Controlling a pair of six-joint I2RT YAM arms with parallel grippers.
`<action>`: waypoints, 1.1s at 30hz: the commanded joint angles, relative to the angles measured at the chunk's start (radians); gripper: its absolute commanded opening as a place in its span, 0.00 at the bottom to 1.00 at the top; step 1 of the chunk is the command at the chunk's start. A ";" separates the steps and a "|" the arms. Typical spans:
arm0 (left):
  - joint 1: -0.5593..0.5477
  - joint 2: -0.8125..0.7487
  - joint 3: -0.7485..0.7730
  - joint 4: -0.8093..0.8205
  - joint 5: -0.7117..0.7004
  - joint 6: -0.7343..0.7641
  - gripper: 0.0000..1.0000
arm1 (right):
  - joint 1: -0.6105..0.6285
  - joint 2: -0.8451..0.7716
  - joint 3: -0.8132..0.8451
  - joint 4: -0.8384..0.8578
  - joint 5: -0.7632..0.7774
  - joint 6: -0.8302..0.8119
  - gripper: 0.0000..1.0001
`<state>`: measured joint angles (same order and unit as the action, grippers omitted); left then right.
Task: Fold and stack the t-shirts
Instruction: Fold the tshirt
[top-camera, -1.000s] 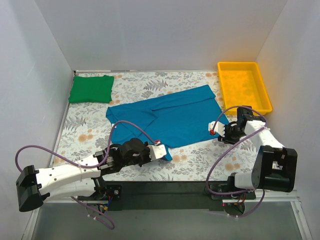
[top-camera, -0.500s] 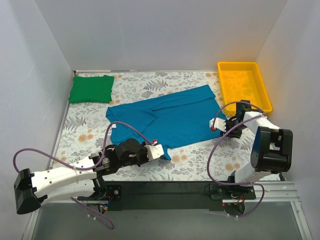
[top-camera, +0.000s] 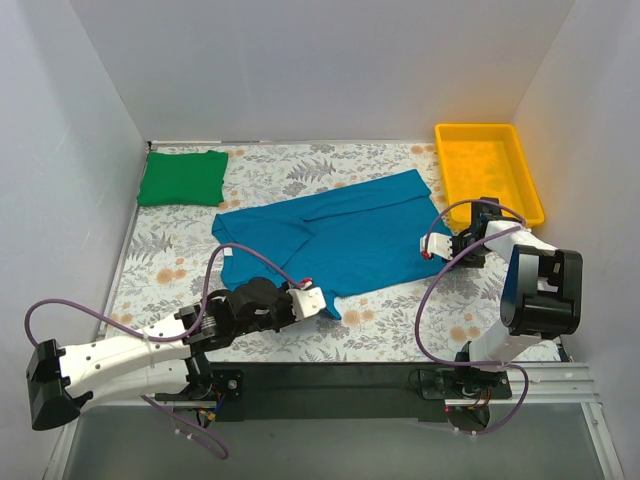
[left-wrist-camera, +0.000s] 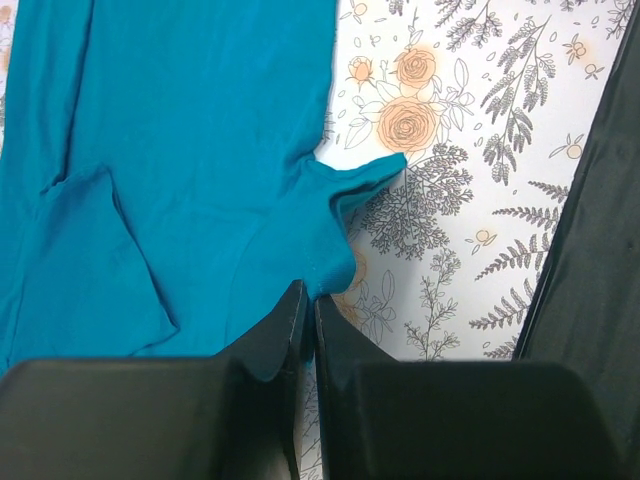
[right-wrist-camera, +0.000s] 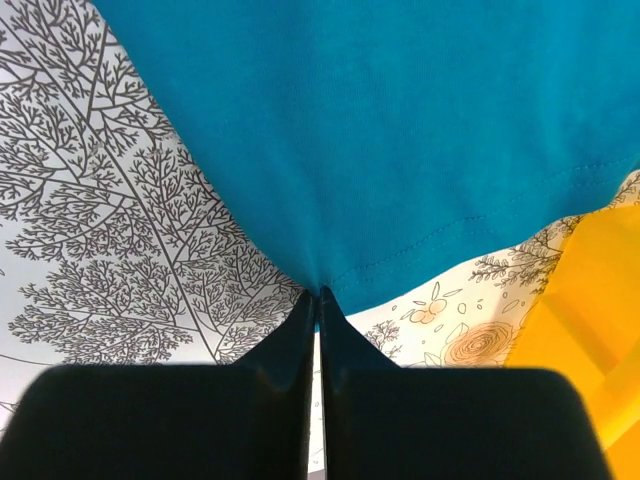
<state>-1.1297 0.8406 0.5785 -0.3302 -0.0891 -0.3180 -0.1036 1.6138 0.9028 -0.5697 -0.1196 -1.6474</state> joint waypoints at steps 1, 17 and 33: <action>-0.005 -0.040 0.001 0.005 -0.037 0.002 0.00 | -0.004 0.020 -0.033 -0.010 -0.046 -0.023 0.01; -0.005 -0.242 0.027 -0.174 -0.132 -0.044 0.00 | 0.018 -0.052 0.126 -0.318 -0.245 0.029 0.01; -0.004 -0.143 -0.012 -0.165 -0.015 0.007 0.00 | 0.019 0.027 0.401 -0.391 -0.282 0.107 0.01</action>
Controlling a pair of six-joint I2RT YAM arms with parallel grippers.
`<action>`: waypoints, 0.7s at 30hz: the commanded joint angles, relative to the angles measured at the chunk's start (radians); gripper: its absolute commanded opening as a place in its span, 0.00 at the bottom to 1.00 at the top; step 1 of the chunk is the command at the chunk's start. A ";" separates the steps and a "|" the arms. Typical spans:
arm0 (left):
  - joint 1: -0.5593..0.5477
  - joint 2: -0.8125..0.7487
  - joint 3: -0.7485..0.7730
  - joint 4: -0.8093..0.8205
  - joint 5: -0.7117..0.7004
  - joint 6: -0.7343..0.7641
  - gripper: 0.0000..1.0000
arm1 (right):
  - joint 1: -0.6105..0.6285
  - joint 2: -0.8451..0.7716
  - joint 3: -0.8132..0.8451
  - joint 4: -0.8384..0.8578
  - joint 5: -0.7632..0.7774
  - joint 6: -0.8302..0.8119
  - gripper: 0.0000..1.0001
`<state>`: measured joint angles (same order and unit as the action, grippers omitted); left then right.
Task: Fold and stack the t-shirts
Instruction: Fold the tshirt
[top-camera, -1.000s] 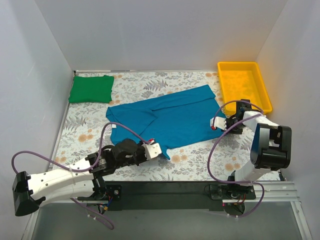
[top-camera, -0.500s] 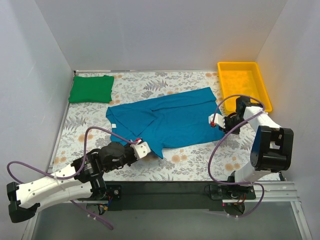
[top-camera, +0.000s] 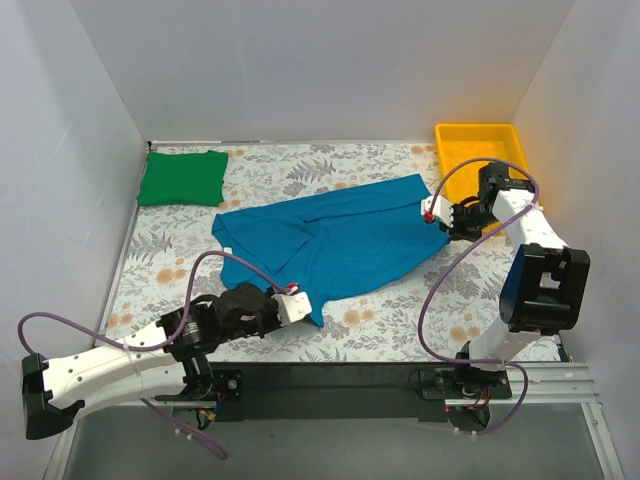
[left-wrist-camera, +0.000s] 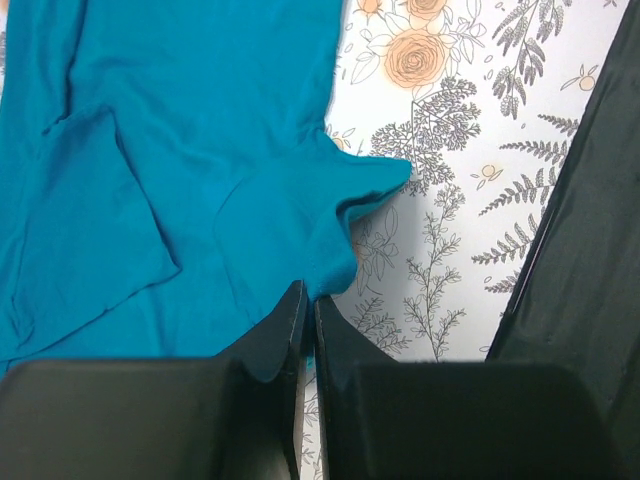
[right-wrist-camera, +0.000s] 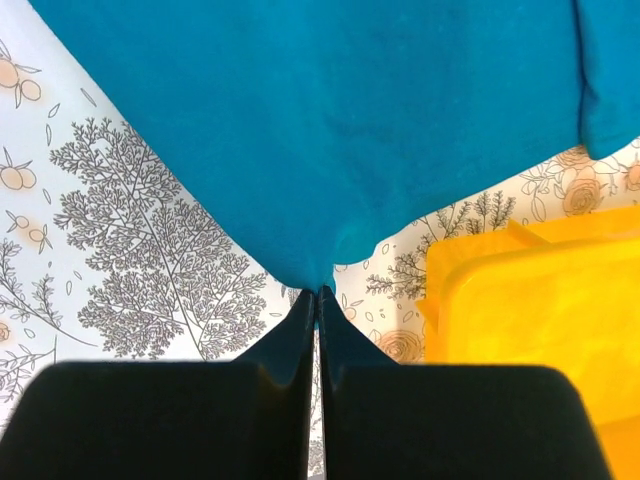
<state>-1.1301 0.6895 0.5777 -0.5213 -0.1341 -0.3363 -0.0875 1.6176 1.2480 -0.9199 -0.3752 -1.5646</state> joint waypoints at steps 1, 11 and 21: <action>-0.003 0.011 -0.015 0.030 0.028 0.026 0.00 | 0.002 0.042 0.067 -0.039 -0.024 0.040 0.01; -0.002 0.079 -0.076 0.040 0.067 0.059 0.00 | 0.002 0.159 0.214 -0.039 0.001 0.135 0.01; -0.003 0.059 -0.064 0.020 0.011 0.068 0.00 | 0.002 0.217 0.246 -0.040 0.029 0.164 0.01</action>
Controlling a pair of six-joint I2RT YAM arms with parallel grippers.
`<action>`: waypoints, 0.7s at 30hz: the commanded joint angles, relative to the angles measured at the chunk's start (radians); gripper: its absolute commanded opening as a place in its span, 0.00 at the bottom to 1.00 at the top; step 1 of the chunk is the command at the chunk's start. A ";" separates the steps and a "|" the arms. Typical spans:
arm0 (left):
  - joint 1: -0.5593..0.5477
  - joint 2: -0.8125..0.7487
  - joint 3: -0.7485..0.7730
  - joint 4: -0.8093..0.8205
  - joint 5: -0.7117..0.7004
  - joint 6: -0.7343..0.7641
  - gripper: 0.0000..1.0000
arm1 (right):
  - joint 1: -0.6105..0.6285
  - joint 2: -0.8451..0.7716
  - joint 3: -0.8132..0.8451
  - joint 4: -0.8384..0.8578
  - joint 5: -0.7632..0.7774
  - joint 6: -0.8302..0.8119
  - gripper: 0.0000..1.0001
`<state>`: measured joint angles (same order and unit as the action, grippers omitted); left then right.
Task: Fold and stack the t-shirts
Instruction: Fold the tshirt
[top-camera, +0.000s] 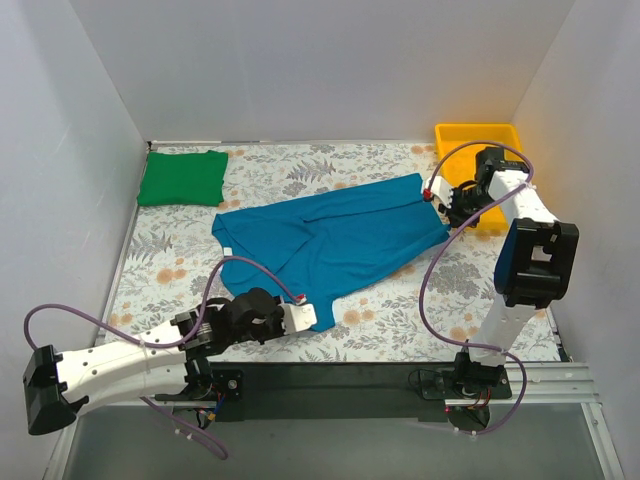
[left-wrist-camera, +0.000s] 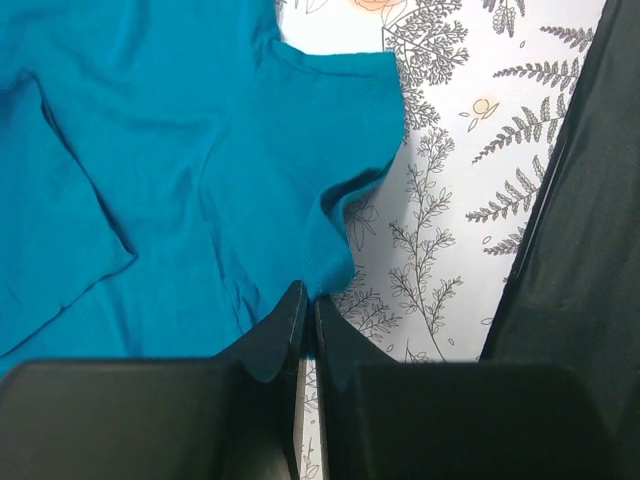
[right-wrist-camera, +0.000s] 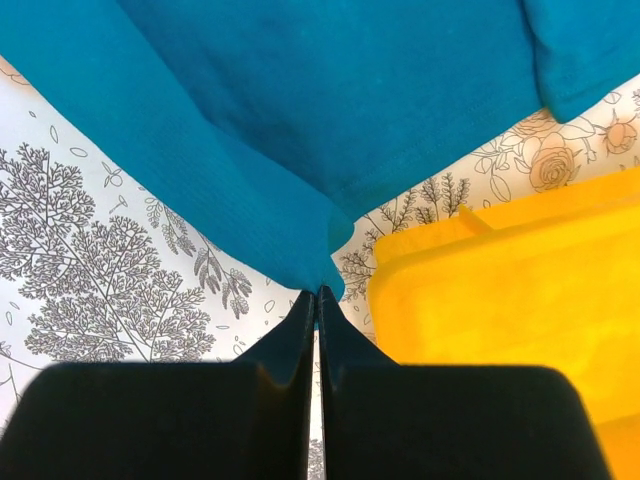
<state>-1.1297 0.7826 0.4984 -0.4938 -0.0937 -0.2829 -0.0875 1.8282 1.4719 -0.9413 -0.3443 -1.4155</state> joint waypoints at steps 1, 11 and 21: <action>-0.002 -0.058 0.017 -0.009 -0.031 0.014 0.00 | 0.002 0.005 0.021 -0.019 -0.007 0.013 0.01; 0.028 -0.106 0.016 0.069 -0.047 0.030 0.00 | 0.015 0.022 0.018 -0.021 -0.033 0.007 0.01; 0.269 -0.050 0.035 0.245 0.008 0.022 0.00 | 0.031 0.068 0.070 -0.022 -0.027 0.027 0.01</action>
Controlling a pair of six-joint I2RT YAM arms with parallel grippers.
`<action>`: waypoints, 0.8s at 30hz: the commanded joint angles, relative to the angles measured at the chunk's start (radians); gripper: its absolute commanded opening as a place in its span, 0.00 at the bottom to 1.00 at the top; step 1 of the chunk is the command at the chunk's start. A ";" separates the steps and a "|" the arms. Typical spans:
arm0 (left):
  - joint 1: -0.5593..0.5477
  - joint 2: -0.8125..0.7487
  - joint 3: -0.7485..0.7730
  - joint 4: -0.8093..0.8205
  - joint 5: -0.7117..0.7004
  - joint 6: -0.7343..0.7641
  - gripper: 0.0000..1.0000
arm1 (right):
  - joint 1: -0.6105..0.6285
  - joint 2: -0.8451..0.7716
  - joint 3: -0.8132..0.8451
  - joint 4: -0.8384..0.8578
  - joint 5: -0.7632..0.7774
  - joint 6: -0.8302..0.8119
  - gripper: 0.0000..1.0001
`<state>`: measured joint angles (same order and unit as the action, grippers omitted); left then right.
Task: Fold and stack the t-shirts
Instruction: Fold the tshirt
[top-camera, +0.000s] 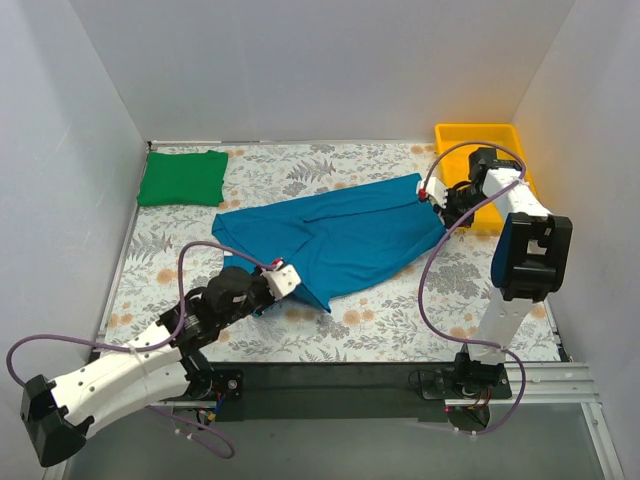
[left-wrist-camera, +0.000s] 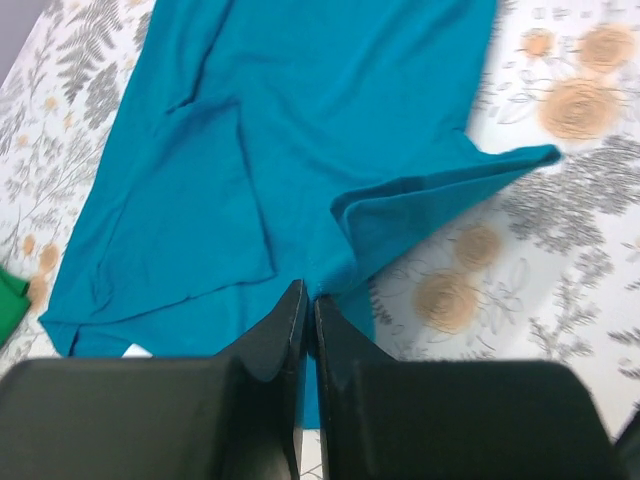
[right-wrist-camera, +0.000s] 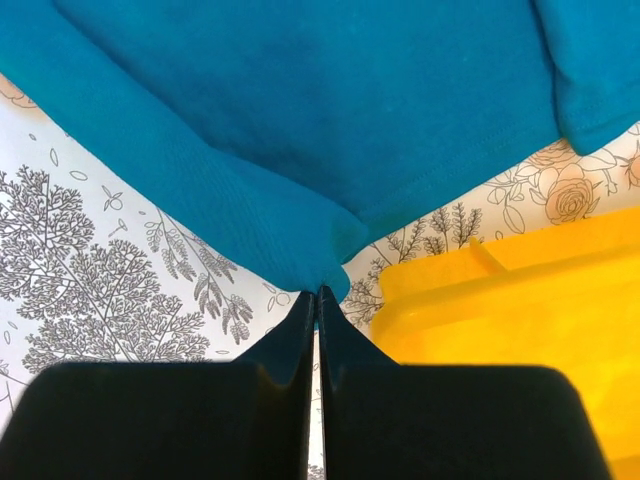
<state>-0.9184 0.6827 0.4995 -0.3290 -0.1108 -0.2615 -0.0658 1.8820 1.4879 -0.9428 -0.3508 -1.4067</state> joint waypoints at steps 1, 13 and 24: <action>0.070 0.067 0.037 0.088 0.023 -0.001 0.00 | 0.011 0.017 0.060 -0.021 -0.020 0.021 0.01; 0.242 0.113 0.033 0.266 0.031 -0.033 0.00 | 0.021 0.089 0.172 -0.025 0.003 0.061 0.01; 0.292 0.146 0.031 0.370 -0.004 -0.028 0.00 | 0.034 0.127 0.215 -0.028 0.009 0.081 0.01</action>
<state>-0.6399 0.8154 0.5114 -0.0257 -0.0937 -0.2955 -0.0399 2.0022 1.6512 -0.9455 -0.3401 -1.3418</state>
